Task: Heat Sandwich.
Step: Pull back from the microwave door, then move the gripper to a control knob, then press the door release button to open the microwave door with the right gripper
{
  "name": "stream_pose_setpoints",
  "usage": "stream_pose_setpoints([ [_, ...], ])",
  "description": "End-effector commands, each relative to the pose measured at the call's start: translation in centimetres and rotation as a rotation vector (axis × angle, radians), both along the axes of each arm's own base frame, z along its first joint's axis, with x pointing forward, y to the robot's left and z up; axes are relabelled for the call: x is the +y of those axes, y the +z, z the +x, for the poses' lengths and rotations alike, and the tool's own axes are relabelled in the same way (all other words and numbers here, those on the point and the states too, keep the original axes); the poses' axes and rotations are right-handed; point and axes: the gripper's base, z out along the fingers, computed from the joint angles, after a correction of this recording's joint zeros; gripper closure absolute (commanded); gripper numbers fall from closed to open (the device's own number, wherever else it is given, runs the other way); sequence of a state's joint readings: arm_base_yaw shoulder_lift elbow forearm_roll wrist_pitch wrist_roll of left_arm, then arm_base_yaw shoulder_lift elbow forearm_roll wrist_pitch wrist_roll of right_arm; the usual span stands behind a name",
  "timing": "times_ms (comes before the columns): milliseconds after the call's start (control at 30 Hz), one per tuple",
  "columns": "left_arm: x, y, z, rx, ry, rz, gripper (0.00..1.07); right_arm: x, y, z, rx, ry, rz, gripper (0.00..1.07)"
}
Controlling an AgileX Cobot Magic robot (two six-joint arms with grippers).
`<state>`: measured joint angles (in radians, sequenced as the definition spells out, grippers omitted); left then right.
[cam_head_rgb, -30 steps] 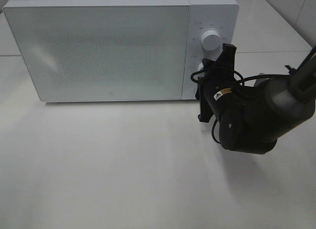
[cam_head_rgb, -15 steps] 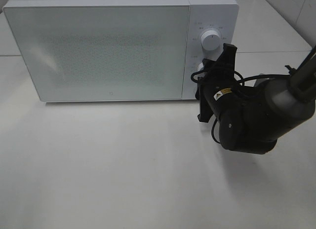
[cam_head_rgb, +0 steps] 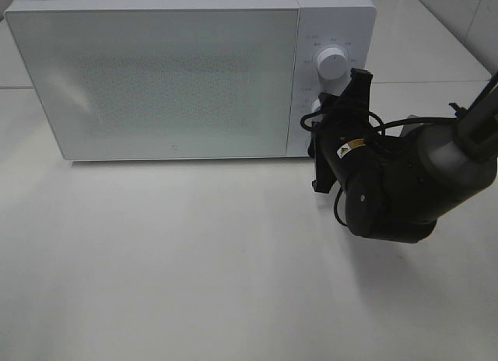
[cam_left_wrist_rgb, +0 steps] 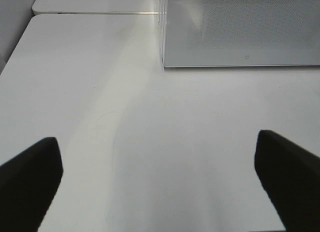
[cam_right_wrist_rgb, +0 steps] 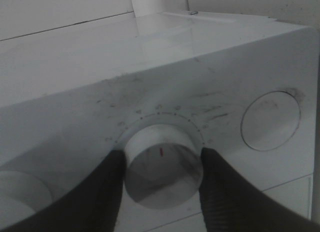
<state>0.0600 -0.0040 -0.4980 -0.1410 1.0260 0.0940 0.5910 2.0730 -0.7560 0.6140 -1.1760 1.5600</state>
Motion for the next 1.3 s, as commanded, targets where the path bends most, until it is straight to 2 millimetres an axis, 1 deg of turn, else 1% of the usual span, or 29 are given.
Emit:
stream_pose_setpoints([
  [33, 0.0, -0.2, -0.4, -0.019, 0.001, -0.001, 0.05, -0.4, 1.3, 0.6, -0.106, -0.042, -0.01, 0.63],
  [67, 0.0, -0.2, -0.4, -0.019, 0.001, -0.001, 0.05, -0.5, 1.3, 0.6, -0.105, -0.043, -0.023, 0.55],
  [133, 0.0, -0.2, -0.4, -0.019, 0.001, -0.001, 0.05, -0.5, 1.3, 0.6, -0.105, -0.042, -0.027, 0.46],
  [167, 0.0, -0.2, -0.4, -0.019, 0.001, -0.001, 0.05, -0.5, 1.3, 0.6, -0.105, -0.041, -0.032, 0.37],
  [200, 0.0, -0.2, -0.4, -0.019, 0.001, -0.001, 0.05, -0.5, 1.3, 0.6, -0.105, -0.041, -0.032, 0.37],
  [267, 0.0, -0.2, -0.4, -0.019, 0.001, -0.001, 0.05, -0.5, 1.3, 0.6, -0.106, -0.037, -0.043, 0.3],
  [333, 0.0, -0.2, -0.4, -0.019, 0.001, -0.001, 0.05, -0.4, 1.3, 0.6, -0.109, -0.024, -0.058, 0.26],
  [533, 0.0, -0.2, -0.4, -0.019, 0.001, -0.001, 0.05, -0.2, 1.3, 0.5, -0.113, -0.006, -0.064, 0.28],
  [667, 0.0, -0.2, -0.4, -0.019, 0.001, -0.001, 0.05, -0.3, 1.4, 0.1, -0.11, 0.014, -0.074, 0.29],
  [800, 0.0, -0.2, -0.4, -0.019, 0.001, -0.001, 0.05, -0.7, 1.2, -1.0, -0.09, 0.049, -0.098, 0.3],
  [1033, 0.0, -0.2, -0.4, -0.019, 0.001, -0.001, 0.05, -1.0, 1.3, -2.2, -0.073, 0.113, -0.123, 0.31],
  [1100, 0.0, -0.2, -0.4, -0.019, 0.001, -0.001, 0.05, -1.2, 1.4, -3.0, -0.038, 0.149, -0.136, 0.31],
  [1167, 0.0, -0.2, -0.4, -0.019, 0.001, -0.001, 0.05, -1.2, 1.5, -3.3, -0.031, 0.159, -0.143, 0.31],
  [1267, 0.0, -0.2, -0.4, -0.019, 0.001, -0.001, 0.05, -1.6, 1.8, -4.3, 0.006, 0.206, -0.186, 0.31],
  [1300, 0.0, -0.2, -0.4, -0.019, 0.001, -0.001, 0.05, -1.6, 1.8, -4.3, 0.006, 0.206, -0.186, 0.31],
])
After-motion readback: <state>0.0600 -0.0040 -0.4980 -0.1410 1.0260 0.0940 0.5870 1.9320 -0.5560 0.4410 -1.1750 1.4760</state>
